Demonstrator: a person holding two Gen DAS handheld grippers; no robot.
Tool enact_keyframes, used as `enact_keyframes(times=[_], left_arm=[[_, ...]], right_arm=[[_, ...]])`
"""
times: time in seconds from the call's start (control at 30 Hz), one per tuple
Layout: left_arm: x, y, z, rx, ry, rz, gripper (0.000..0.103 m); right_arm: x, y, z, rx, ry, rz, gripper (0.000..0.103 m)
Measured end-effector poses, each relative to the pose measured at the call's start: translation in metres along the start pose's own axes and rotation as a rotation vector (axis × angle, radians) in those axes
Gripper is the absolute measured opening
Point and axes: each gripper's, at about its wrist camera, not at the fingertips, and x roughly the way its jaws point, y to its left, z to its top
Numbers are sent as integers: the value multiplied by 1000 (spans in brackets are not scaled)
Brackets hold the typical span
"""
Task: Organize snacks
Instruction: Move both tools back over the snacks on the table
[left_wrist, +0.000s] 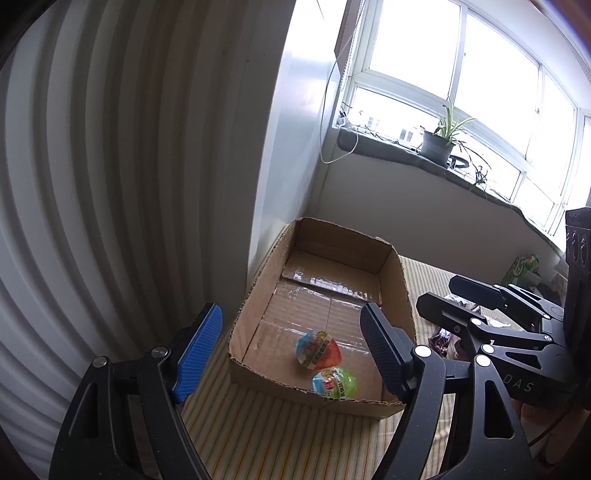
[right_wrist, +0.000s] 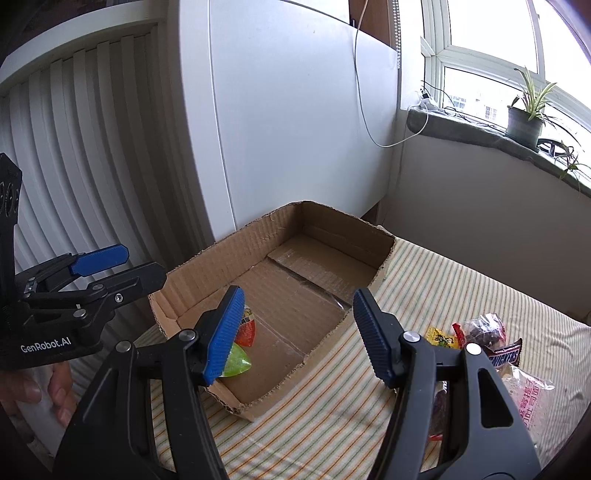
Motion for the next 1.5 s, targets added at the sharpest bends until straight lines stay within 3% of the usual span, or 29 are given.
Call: enact_keyframes(times=[0.23, 0.43, 0.5, 0.67, 0.83, 1.1, 1.5], left_arm=[[5, -42, 0, 66, 13, -29, 77], [-5, -81, -9, 129, 26, -68, 77], [-17, -86, -16, 156, 29, -61, 78], [-39, -89, -30, 188, 50, -26, 78], [-40, -109, -28, 210, 44, -26, 78], [-29, -167, -38, 296, 59, -159, 78], [32, -196, -136, 310, 304, -245, 78]], right_arm=[[-35, -52, -23, 85, -20, -58, 64], [-86, -110, -53, 165, -47, -163, 67], [-104, -129, -66, 193, -58, -206, 73], [-132, -168, -92, 262, -57, -261, 74], [-152, -180, -103, 283, -76, -275, 74], [-162, -186, -134, 296, -22, -302, 74], [-143, -182, -215, 314, 146, -327, 74]])
